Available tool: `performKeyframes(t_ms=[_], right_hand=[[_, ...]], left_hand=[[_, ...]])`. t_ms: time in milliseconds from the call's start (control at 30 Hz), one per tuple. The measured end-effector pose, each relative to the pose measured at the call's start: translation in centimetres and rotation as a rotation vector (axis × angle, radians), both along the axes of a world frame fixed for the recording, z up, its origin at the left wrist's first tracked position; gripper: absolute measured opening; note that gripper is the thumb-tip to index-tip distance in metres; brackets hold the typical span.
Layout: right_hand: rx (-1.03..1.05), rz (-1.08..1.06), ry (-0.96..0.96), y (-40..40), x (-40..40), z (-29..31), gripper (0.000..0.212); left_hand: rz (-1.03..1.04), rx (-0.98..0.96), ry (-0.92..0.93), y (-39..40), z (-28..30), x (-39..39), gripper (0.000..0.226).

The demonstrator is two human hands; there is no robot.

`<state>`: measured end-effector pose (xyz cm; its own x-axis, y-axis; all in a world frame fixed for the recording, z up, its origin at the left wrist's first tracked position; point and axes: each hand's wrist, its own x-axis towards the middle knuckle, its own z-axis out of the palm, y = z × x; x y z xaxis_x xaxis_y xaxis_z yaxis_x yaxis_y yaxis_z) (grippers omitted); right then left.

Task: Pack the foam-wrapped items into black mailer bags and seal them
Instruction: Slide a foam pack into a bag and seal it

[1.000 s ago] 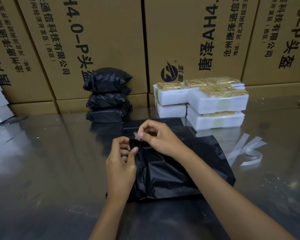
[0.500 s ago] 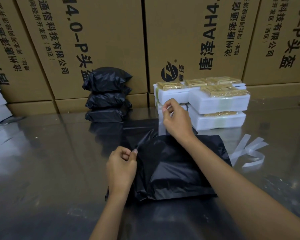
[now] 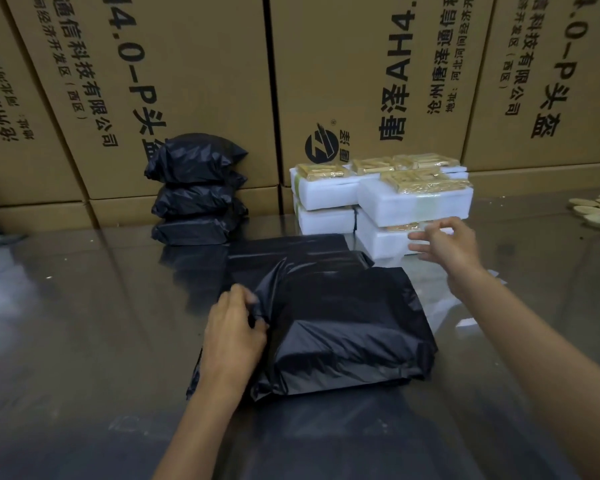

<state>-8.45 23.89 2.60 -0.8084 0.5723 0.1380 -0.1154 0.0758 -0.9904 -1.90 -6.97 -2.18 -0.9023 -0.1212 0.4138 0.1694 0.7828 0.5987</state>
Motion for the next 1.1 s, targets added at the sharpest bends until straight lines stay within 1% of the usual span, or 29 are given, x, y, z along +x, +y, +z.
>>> performKeyframes(t_ms=[33,67,100,133,167,200,267,367,433,500,600,667,767,833,867,933,967,1033,1067,1100], right_hand=[[0.070,-0.009,-0.010,0.7,0.4,-0.6,0.018],[0.143,-0.012,-0.015,1.3,0.8,-1.3,0.018],[0.217,-0.012,-0.017,1.8,1.2,-1.9,0.018],[0.295,-0.019,-0.021,2.3,1.6,-2.6,0.017],[0.379,-0.039,-0.031,2.7,2.0,-3.2,0.015],[0.466,-0.069,-0.046,3.1,2.4,-3.7,0.011],[0.603,-0.132,-0.077,3.7,3.0,-4.8,0.007],[0.682,-0.172,-0.094,4.6,3.8,-6.2,0.008],[0.733,-0.190,-0.129,5.1,4.4,-6.9,0.008],[0.788,-0.187,-0.184,5.7,5.0,-7.4,0.008],[0.870,-0.182,-0.264,6.0,5.8,-8.0,0.008],[0.940,-0.233,-0.270,6.1,6.1,-8.2,0.008],[1.004,-0.299,-0.270,5.8,6.4,-8.3,0.011],[1.033,-0.336,-0.237,5.7,6.6,-8.4,0.017],[1.047,-0.350,-0.212,5.6,6.7,-8.4,0.023],[1.072,-0.351,-0.165,5.3,7.1,-8.3,0.040],[1.076,-0.332,-0.150,5.1,7.2,-8.1,0.049],[1.066,-0.271,-0.120,4.4,7.3,-7.7,0.059],[1.044,-0.236,-0.094,3.9,7.3,-7.4,0.060],[1.000,-0.188,-0.066,3.2,7.4,-7.1,0.060]], left_hand=[[-0.088,0.050,0.115,0.3,0.5,0.2,0.018],[-0.183,0.093,0.214,0.7,1.2,0.4,0.017],[-0.291,0.120,0.279,1.3,1.9,0.6,0.019],[-0.411,0.129,0.298,2.0,2.6,0.8,0.020],[-0.530,0.120,0.269,2.8,3.2,0.9,0.020],[-0.628,0.075,0.201,3.7,3.7,0.9,0.020],[-0.731,-0.107,0.048,5.7,4.2,0.8,0.026],[-0.783,-0.379,-0.077,8.1,4.6,0.1,0.042],[-0.802,-0.497,-0.120,9.3,5.2,-0.5,0.044],[-0.801,-0.599,-0.138,10.6,5.6,-0.9,0.045],[-0.743,-0.761,-0.175,12.4,5.8,-1.2,0.052],[-0.694,-0.850,-0.186,13.6,5.7,-1.2,0.056],[-0.657,-0.922,-0.200,14.9,5.6,-1.1,0.053],[-0.672,-0.907,-0.210,15.2,5.6,-1.0,0.052],[-0.692,-0.846,-0.213,15.0,5.6,-0.9,0.049],[-0.723,-0.628,-0.187,14.1,5.6,-1.0,0.039],[-0.708,-0.520,-0.146,13.4,5.6,-1.0,0.036],[-0.594,-0.389,-0.051,11.4,5.5,-1.5,0.038],[-0.516,-0.346,-0.046,10.1,5.4,-1.8,0.042],[-0.437,-0.303,-0.093,8.8,5.2,-2.2,0.048]])
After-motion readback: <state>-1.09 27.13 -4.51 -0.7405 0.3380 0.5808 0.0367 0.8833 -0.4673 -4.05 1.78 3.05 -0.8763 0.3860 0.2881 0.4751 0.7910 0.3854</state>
